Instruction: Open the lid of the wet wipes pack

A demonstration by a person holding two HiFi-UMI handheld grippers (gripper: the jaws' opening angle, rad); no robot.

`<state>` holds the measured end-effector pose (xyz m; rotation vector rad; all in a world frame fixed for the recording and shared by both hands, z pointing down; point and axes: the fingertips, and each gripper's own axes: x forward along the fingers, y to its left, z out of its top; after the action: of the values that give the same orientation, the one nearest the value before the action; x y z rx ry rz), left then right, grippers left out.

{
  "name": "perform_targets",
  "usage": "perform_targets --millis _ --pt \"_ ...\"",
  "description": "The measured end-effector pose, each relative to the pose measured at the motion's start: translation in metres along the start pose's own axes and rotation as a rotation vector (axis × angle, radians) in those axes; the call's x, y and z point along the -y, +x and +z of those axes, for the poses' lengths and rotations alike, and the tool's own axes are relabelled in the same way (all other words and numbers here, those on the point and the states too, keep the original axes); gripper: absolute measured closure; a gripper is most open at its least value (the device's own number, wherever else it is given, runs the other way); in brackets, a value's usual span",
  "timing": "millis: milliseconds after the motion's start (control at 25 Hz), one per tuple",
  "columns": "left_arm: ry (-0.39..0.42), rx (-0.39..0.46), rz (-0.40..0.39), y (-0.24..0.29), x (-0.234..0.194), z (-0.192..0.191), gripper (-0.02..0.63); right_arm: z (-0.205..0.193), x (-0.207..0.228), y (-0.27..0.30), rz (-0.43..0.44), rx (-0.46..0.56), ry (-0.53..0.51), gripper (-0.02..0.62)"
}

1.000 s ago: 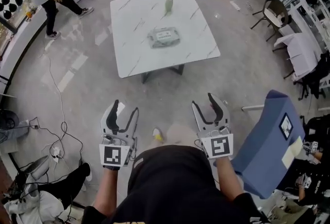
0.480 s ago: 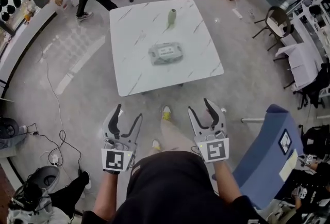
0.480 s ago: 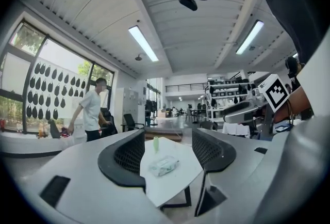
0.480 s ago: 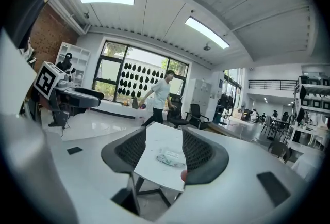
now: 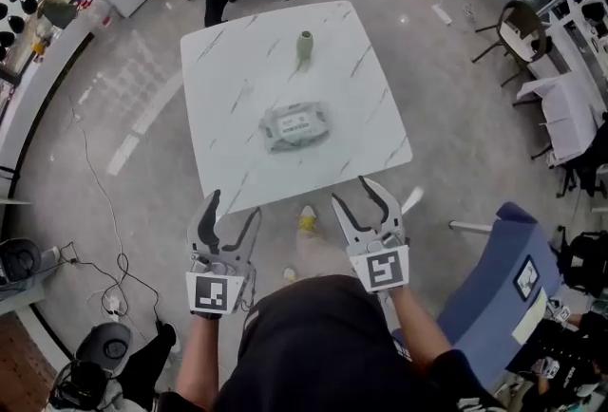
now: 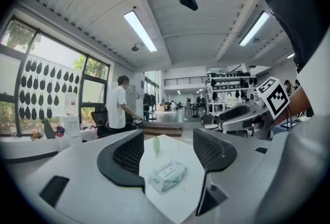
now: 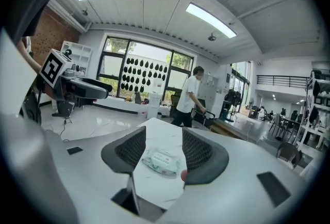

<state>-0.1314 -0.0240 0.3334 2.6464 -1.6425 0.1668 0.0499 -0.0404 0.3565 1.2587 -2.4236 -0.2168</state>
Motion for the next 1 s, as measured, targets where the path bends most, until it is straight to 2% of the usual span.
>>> perform_targets --millis 200,520,640,760,1000 --pt "0.01 -0.061 -0.033 0.07 -0.007 -0.017 0.278 -0.025 0.037 0.047 0.029 -0.043 0.011 0.376" --pt "-0.015 -0.148 -0.021 0.156 -0.034 -0.06 0.255 -0.072 0.073 0.118 0.112 -0.089 -0.026 0.374" --pt "0.002 -0.161 -0.034 0.175 -0.041 -0.079 0.255 -0.088 0.071 0.14 0.147 -0.101 -0.063 0.374" --pt "0.024 -0.196 -0.082 0.189 -0.042 -0.111 0.255 -0.109 0.063 0.16 0.183 -0.124 -0.115 0.373" --pt "0.007 -0.238 -0.167 0.209 -0.048 -0.17 0.276 -0.145 0.039 0.207 0.233 -0.177 -0.197 0.385"
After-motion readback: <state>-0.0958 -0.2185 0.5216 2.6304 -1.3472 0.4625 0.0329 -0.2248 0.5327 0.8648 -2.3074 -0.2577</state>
